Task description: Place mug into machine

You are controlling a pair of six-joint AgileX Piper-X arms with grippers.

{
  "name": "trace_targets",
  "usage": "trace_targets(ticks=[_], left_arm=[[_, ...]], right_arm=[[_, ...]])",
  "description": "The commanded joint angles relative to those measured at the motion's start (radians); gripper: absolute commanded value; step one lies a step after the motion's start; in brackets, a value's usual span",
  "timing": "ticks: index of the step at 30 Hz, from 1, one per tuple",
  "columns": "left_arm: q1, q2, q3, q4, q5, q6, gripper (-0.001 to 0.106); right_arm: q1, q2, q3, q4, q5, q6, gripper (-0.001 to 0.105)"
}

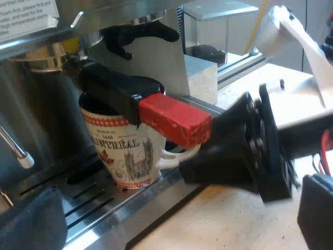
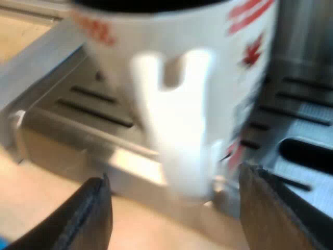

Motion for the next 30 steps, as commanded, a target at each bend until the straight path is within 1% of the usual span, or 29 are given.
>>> trace_targets(ticks=[1, 2, 3, 7, 10, 12, 14, 16, 23, 27, 30], left_arm=[[-0.003, 0.002, -0.003, -0.019, 0.003, -0.008, 0.092], [-0.003, 0.002, -0.003, -0.019, 0.003, -0.008, 0.092], [-0.003, 0.002, -0.003, -0.019, 0.003, -0.008, 0.092], [-0.003, 0.002, -0.003, -0.019, 0.003, -0.008, 0.092], [-0.003, 0.002, -0.003, -0.019, 0.003, -0.008, 0.092], [-0.003, 0.002, -0.003, -0.019, 0.003, -0.008, 0.092], [-0.003, 0.002, -0.003, -0.019, 0.003, -0.008, 0.092], [-0.003, 0.002, -0.003, -0.019, 0.003, -0.008, 0.092], [-0.003, 0.002, -0.003, -0.019, 0.003, -0.008, 0.092], [-0.003, 0.002, -0.003, -0.019, 0.003, -0.008, 0.092], [-0.003, 0.002, -0.003, -0.019, 0.003, -0.008, 0.092]], right_arm=[[0.012, 0.004, -0.019, -0.007, 0.029, -0.005, 0.056], [0.011, 0.016, -0.028, -0.007, 0.056, 0.004, 0.056], [0.011, 0.027, -0.039, -0.007, 0.059, 0.017, 0.056], [0.011, 0.064, -0.087, -0.007, 0.059, 0.019, 0.056], [0.011, 0.09, -0.132, -0.005, 0.084, 0.022, 0.051], [0.011, 0.113, -0.162, 0.0, 0.103, 0.022, 0.045], [0.011, 0.129, -0.181, 0.0, 0.103, 0.022, 0.042], [0.011, 0.146, -0.196, 0.0, 0.103, 0.024, 0.042], [0.011, 0.199, -0.253, 0.0, 0.163, 0.025, 0.042], [0.01, 0.216, -0.282, 0.0, 0.172, 0.025, 0.042], [0.01, 0.219, -0.288, 0.0, 0.229, 0.025, 0.042]])
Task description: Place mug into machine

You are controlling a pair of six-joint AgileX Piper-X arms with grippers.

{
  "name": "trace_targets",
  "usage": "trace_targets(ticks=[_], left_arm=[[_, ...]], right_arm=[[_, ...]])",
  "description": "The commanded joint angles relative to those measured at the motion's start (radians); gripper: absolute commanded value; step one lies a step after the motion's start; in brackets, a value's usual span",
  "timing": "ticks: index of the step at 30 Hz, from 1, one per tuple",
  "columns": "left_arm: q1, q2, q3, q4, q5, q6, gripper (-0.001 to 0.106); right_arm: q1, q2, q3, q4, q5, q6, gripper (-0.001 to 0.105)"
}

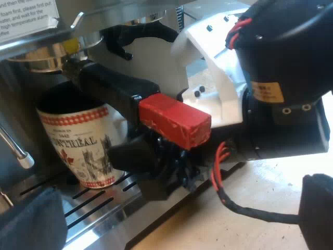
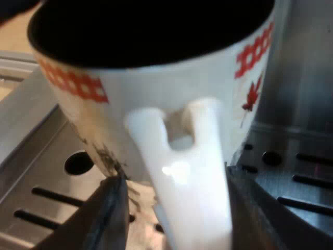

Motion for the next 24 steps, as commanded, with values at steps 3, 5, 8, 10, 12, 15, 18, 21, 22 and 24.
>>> trace_targets(ticks=[3, 5, 8, 10, 12, 15, 18, 21, 22, 24], left_arm=[[-0.003, 0.002, -0.003, -0.019, 0.003, -0.008, 0.092], [-0.003, 0.002, -0.003, -0.019, 0.003, -0.008, 0.092], [-0.003, 0.002, -0.003, -0.019, 0.003, -0.008, 0.092], [-0.003, 0.002, -0.003, -0.022, 0.003, -0.008, 0.092], [-0.003, 0.002, -0.003, -0.031, 0.003, -0.008, 0.092], [-0.003, 0.002, -0.003, -0.043, 0.003, -0.008, 0.092], [-0.003, 0.002, -0.013, -0.041, 0.003, -0.008, 0.092], [-0.003, 0.002, -0.058, -0.032, 0.003, -0.006, 0.092], [-0.003, 0.002, -0.066, -0.023, 0.003, -0.004, 0.092], [-0.003, 0.002, -0.101, 0.011, 0.003, -0.004, 0.092]], right_arm=[[-0.004, -0.005, -0.011, -0.006, 0.027, -0.005, 0.042], [0.006, -0.015, -0.011, 0.02, 0.018, -0.005, 0.042], [0.011, -0.041, -0.002, 0.1, -0.007, -0.005, 0.042], [0.011, -0.055, 0.013, 0.12, -0.031, -0.001, 0.042], [0.011, -0.087, 0.051, 0.128, -0.044, 0.002, 0.042], [0.011, -0.129, 0.096, 0.129, -0.048, 0.002, 0.042], [0.011, -0.201, 0.149, 0.157, -0.077, 0.002, 0.042], [0.021, -0.304, 0.197, 0.232, -0.088, 0.019, 0.041], [0.024, -0.33, 0.207, 0.244, -0.088, 0.019, 0.041], [0.039, -0.374, 0.222, 0.271, -0.084, 0.016, 0.039]])
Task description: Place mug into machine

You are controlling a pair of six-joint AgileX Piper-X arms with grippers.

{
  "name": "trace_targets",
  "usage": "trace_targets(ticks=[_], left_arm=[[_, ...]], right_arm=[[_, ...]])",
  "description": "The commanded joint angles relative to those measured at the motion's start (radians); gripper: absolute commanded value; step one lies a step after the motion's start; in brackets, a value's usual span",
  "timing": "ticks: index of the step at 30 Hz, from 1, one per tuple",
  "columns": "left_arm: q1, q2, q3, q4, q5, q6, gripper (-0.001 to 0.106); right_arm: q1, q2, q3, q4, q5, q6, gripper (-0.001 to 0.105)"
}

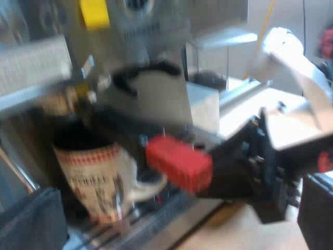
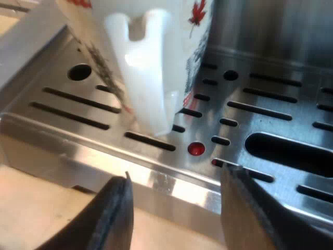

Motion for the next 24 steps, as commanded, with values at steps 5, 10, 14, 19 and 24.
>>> trace_targets(ticks=[5, 10, 14, 19, 24], left_arm=[[-0.003, 0.002, -0.125, 0.111, 0.003, -0.004, 0.092], [-0.003, -0.011, -0.194, 0.159, 0.003, -0.004, 0.092], [-0.003, -0.048, -0.242, 0.227, 0.066, -0.004, 0.092], [-0.003, -0.085, -0.269, 0.251, 0.071, -0.004, 0.092], [-0.003, -0.099, -0.27, 0.253, 0.071, -0.004, 0.092]], right_arm=[[0.062, -0.16, 0.022, 0.082, 0.007, -0.003, 0.024], [0.104, -0.227, 0.022, 0.085, 0.038, -0.011, 0.01], [0.206, -0.302, -0.045, 0.079, 0.192, -0.011, 0.0], [0.215, -0.268, -0.123, 0.078, 0.259, -0.011, 0.0], [0.215, -0.193, -0.199, 0.078, 0.27, -0.011, 0.0]])
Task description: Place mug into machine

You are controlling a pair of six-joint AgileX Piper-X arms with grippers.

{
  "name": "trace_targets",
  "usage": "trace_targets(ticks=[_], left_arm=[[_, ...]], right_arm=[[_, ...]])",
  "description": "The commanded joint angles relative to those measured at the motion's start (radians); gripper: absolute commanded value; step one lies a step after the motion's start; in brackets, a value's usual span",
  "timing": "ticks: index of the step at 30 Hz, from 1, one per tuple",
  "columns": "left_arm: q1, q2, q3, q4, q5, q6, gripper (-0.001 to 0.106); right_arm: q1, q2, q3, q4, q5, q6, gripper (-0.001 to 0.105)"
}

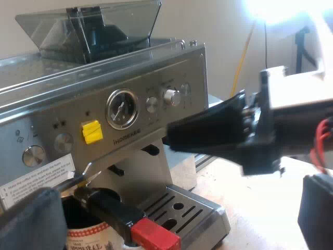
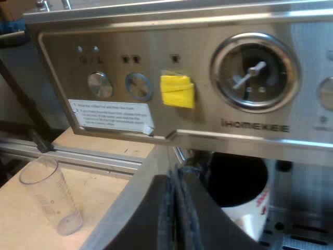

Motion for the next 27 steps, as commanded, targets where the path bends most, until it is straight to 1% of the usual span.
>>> trace_targets(ticks=[1, 4, 6, 10, 12, 14, 18, 23, 27], left_arm=[[-0.003, -0.005, -0.009, 0.003, 0.004, -0.004, 0.092], [-0.003, -0.005, -0.009, 0.003, 0.004, -0.004, 0.092], [-0.003, -0.005, -0.009, 0.003, 0.004, -0.004, 0.092], [-0.003, -0.005, -0.009, 0.005, 0.004, -0.004, 0.092], [-0.003, -0.005, -0.009, 0.011, 0.004, -0.004, 0.092], [-0.003, -0.005, -0.009, 0.024, 0.004, -0.004, 0.092], [-0.003, -0.005, -0.009, 0.043, 0.004, -0.006, 0.092], [-0.003, -0.005, -0.009, 0.043, 0.004, -0.006, 0.092], [-0.003, -0.005, -0.009, 0.043, 0.004, -0.006, 0.092]], right_arm=[[0.001, 0.032, -0.039, -0.004, -0.001, -0.01, 0.0], [0.001, 0.087, -0.083, -0.004, 0.027, -0.01, 0.0], [0.001, 0.128, -0.12, -0.004, 0.082, -0.01, 0.0], [0.001, 0.178, -0.167, -0.004, 0.091, -0.01, 0.0], [0.001, 0.208, -0.188, -0.004, 0.113, -0.01, 0.0], [0.001, 0.222, -0.199, -0.004, 0.139, -0.01, 0.0], [0.001, 0.253, -0.212, -0.037, 0.155, -0.01, 0.0], [-0.021, 0.272, -0.222, -0.092, 0.173, -0.047, 0.0], [-0.037, 0.28, -0.237, -0.095, 0.169, -0.047, 0.0]])
